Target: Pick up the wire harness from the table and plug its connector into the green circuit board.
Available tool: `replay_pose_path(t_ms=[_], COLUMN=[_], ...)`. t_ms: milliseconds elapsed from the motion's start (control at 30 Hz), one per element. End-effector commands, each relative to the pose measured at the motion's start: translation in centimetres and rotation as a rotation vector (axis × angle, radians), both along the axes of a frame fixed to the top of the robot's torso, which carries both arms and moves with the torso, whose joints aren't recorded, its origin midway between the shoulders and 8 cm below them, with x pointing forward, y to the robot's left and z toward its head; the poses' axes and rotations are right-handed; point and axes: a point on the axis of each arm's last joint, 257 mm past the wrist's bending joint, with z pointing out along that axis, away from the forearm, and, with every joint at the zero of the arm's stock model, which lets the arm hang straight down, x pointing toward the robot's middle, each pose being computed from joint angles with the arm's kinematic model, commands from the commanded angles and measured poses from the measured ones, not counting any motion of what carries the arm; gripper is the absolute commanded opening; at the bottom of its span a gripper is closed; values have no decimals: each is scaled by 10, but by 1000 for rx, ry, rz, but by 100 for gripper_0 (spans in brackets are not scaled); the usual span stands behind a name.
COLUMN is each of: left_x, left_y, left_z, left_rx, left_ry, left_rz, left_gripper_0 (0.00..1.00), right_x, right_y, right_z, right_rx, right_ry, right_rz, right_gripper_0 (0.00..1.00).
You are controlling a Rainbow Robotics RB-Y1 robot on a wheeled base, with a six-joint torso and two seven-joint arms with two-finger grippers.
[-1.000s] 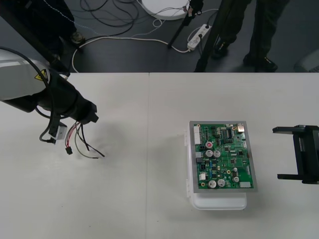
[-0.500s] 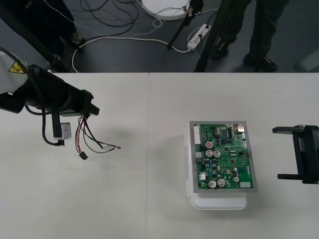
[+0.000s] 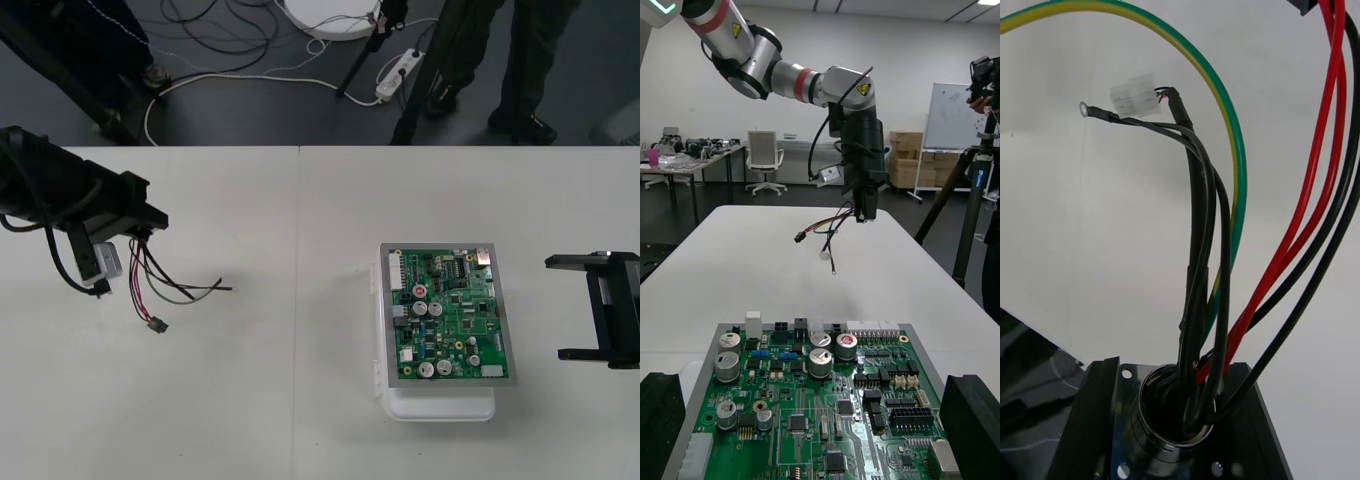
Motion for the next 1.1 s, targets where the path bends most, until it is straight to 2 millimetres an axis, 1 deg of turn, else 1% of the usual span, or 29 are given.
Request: replay_pose_path(t_ms=[33,200,367,533,667,733,800,900,967,1100], left_x=[-24,-33,-43,-59,-62,-57,-57,-59,-56,-51], left_y=[0,-1,3,-1,0,-6,-12,-24,-34,-48], left_z=[0,2,5,5,10,18,22,24,29,38], left_rx=[-42,-89,-120,-139,-160,-207,-249,-331,-403,-513], left_ry=[106,152,190,246,253,232,241,282,308,351], left_rz=[74,158,244,317,390,437,468,528,571,635], left_gripper_0=[0,0,0,0,0,0,0,0,0,0], right_x=[6,6,7,7,7,7,7,7,7,7], right_y=[4,3,3,3,3,3,3,4,3,4], right_z=[17,16,17,17,17,17,17,18,17,18], right_rx=[20,19,21,20,20,20,20,21,20,23], right_ry=[-9,-11,-11,-11,-12,-14,-14,-14,-14,-14], right_rz=[18,17,16,16,16,16,16,17,16,16], right_gripper_0=[100,100,100,100,100,100,100,100,100,100])
